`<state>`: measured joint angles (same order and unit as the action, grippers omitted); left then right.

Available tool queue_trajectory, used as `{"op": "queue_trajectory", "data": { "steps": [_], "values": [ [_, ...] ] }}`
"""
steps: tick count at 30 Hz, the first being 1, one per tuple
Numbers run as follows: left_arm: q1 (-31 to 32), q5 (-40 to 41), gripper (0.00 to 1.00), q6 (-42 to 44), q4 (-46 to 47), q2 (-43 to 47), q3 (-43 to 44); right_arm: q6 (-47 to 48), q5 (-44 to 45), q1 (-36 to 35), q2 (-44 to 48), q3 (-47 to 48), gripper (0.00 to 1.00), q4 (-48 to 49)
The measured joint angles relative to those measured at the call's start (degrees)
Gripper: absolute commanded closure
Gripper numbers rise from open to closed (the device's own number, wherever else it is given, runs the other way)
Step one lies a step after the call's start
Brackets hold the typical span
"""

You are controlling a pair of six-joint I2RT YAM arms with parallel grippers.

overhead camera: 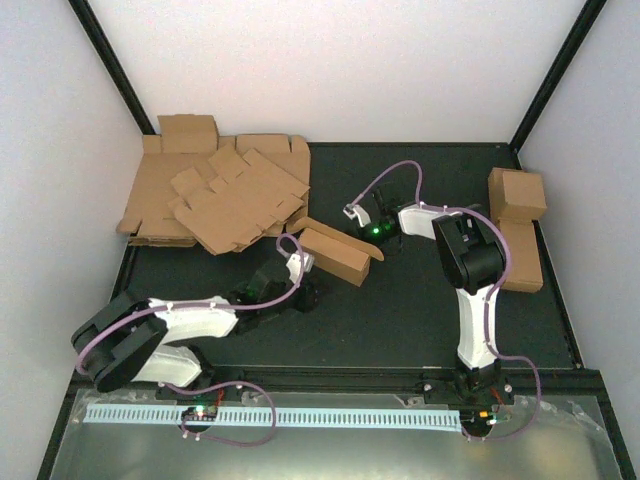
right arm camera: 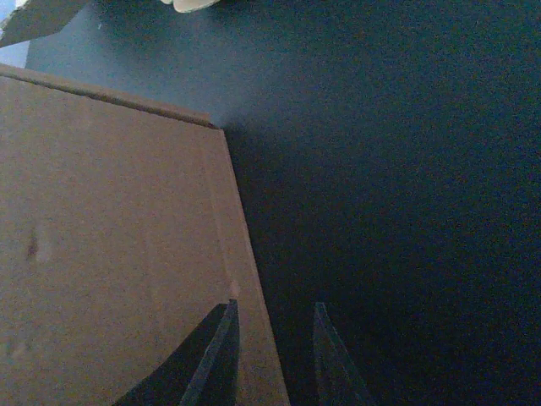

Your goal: Fold the paper box

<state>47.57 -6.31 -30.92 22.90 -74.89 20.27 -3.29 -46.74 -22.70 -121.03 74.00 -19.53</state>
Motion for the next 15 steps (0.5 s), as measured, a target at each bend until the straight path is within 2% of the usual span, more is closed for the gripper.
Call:
{"op": "queue_trajectory", "data": {
  "steps": [6, 15],
  "values": [
    [-2.0, -0.2, 0.59, 1.8, 2.6, -3.8, 4.0, 0.2, -2.8, 0.0, 0.0, 0.0, 0.71, 0.6],
    [-2.6, -1.7, 0.59, 3.2, 4.0, -4.7, 4.8, 2.4, -8.8, -0.9, -2.1, 3.0, 0.71, -0.4]
  ]
}}
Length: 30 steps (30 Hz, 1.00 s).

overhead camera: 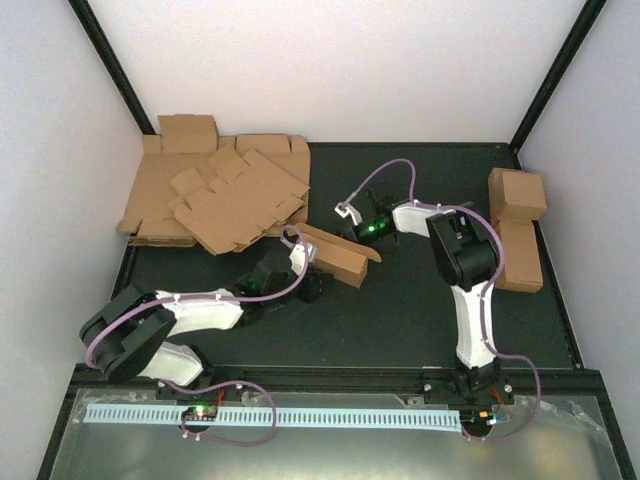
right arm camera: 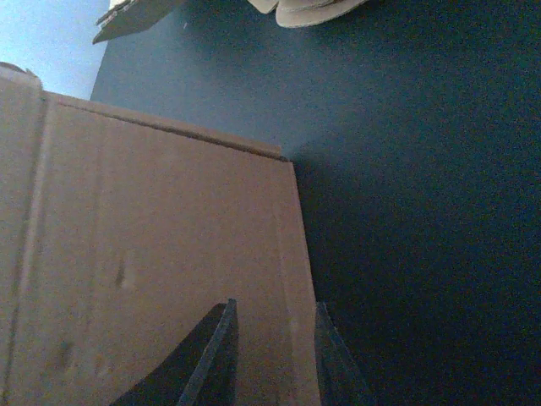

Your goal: Fold the paper box

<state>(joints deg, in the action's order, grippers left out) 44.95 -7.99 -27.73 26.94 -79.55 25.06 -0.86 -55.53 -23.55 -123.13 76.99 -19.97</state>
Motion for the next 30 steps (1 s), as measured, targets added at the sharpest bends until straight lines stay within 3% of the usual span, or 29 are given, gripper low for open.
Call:
{"op": "queue_trajectory", "data": {
  "steps": [19, 25, 30],
  "values": [
    [0.5, -5.6, 0.57, 0.1, 3.1, -0.8, -3.2, 9.8, -7.5, -3.9, -6.8, 6.1, 0.72, -10.7],
    [1.8, -5.7, 0.56, -1.3, 3.1, 2.3, -6.0, 13.6, -9.0, -5.3, -7.6, 6.9, 0.71, -15.0],
    [3.1, -5.8, 0.49, -2.8, 2.6, 6.5, -8.6, 14.4, -8.9, -5.7, -7.6, 7.2, 0.71, -16.4]
  ]
}}
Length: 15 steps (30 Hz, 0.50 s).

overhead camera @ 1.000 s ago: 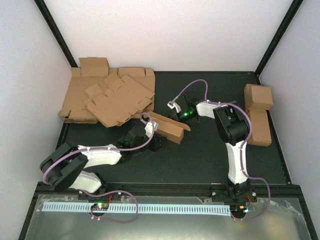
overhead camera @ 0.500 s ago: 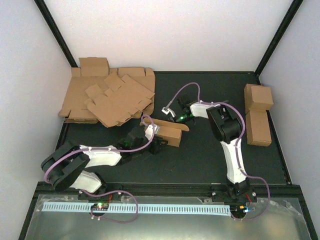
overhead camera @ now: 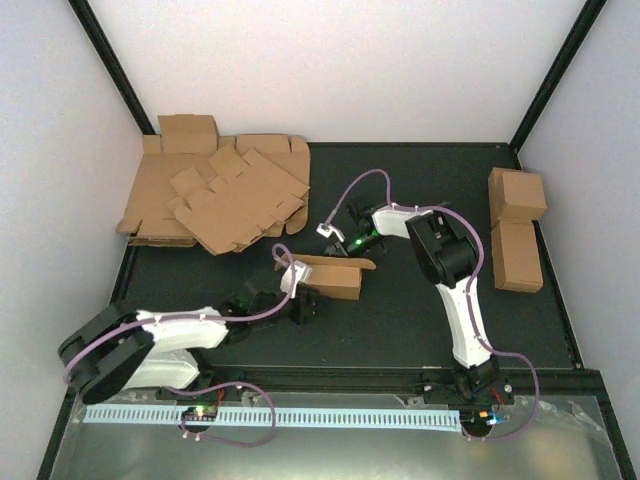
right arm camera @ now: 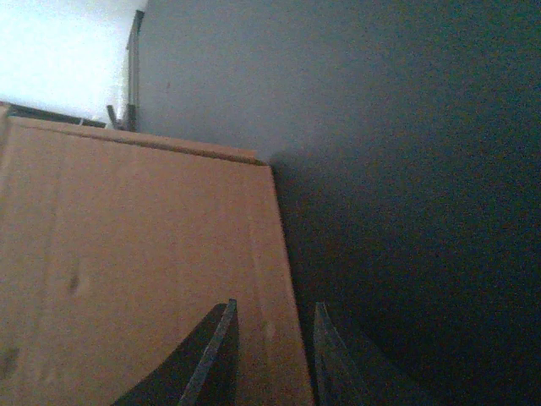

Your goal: Fold the paper box

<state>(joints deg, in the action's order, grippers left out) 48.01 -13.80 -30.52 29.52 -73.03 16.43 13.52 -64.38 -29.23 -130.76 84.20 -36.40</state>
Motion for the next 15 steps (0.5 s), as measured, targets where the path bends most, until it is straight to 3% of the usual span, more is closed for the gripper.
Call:
{"op": "queue_trajectory", "data": {
  "steps": [4, 11, 15],
  "values": [
    [0.1, 0.0, 0.44, -0.8, -5.0, 7.8, -0.8, -2.8, 2.2, 0.2, 0.2, -0.6, 0.7, 2.5],
    [-0.2, 3.5, 0.43, 0.0, -24.3, 26.3, 0.8, -9.7, 10.6, 2.1, 6.2, -4.5, 0.7, 9.2],
    [-5.6, 4.9, 0.43, 2.0, -35.8, 32.3, 4.7, -13.5, 16.1, 4.4, 11.6, -6.4, 0.69, 12.5]
  ]
}}
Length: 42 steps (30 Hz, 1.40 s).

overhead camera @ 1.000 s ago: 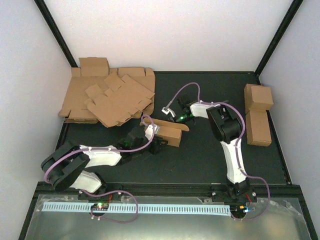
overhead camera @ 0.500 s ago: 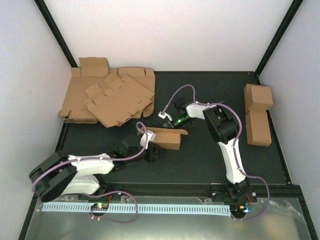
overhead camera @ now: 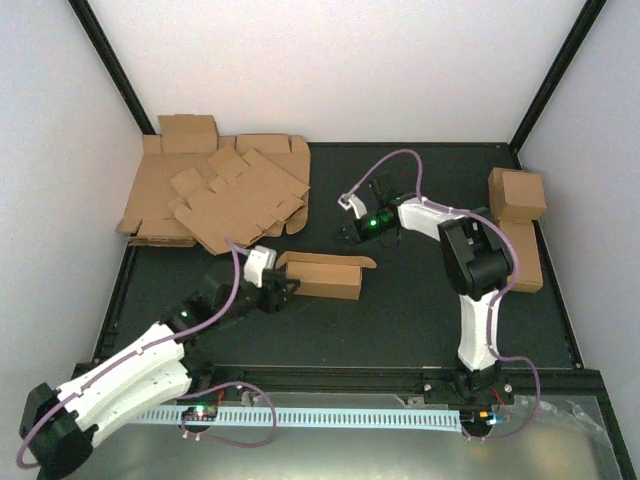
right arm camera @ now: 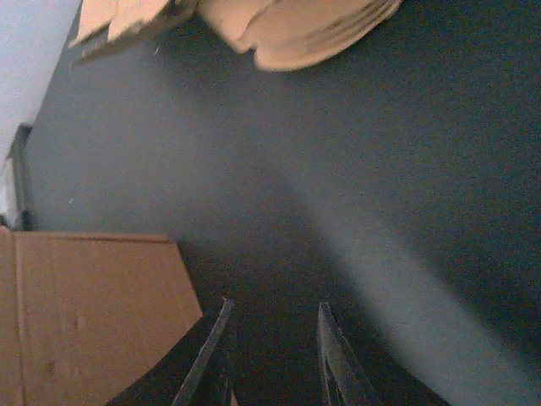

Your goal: Fold the paper box

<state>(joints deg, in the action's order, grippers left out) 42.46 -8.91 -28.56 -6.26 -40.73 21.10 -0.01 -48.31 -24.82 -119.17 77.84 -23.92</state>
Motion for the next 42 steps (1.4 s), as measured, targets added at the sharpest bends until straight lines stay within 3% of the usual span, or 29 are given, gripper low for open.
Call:
{"op": "queue_trajectory", "data": {
  "steps": [6, 10, 14, 29, 36, 42],
  "values": [
    [-9.1, -0.5, 0.41, 4.2, -11.6, -1.4, 9.9, -3.8, 7.6, 1.7, 8.5, -3.1, 0.68, 2.8],
    [-12.4, -0.8, 0.32, 7.0, -15.0, -5.4, 14.5, -5.3, 10.8, 1.6, 12.8, -6.2, 0.65, 3.9],
    [-13.7, -0.1, 0.3, 9.4, -17.0, -9.2, 16.1, -7.2, 14.6, 1.6, 17.5, -11.9, 0.63, 5.4],
    [-13.9, 0.5, 0.48, 15.0, -19.8, -22.9, 22.2, -12.8, 28.0, 1.6, 43.9, -34.2, 0.47, 10.0],
    [-14.0, 0.5, 0.61, 15.9, -21.2, -25.2, 23.1, -14.0, 34.6, 1.6, 55.8, -37.6, 0.42, 7.9],
    [-14.0, 0.4, 0.74, 16.0, -23.5, -26.6, 25.0, -16.7, 34.6, 1.6, 64.7, -38.9, 0.43, 4.8]
  ]
}}
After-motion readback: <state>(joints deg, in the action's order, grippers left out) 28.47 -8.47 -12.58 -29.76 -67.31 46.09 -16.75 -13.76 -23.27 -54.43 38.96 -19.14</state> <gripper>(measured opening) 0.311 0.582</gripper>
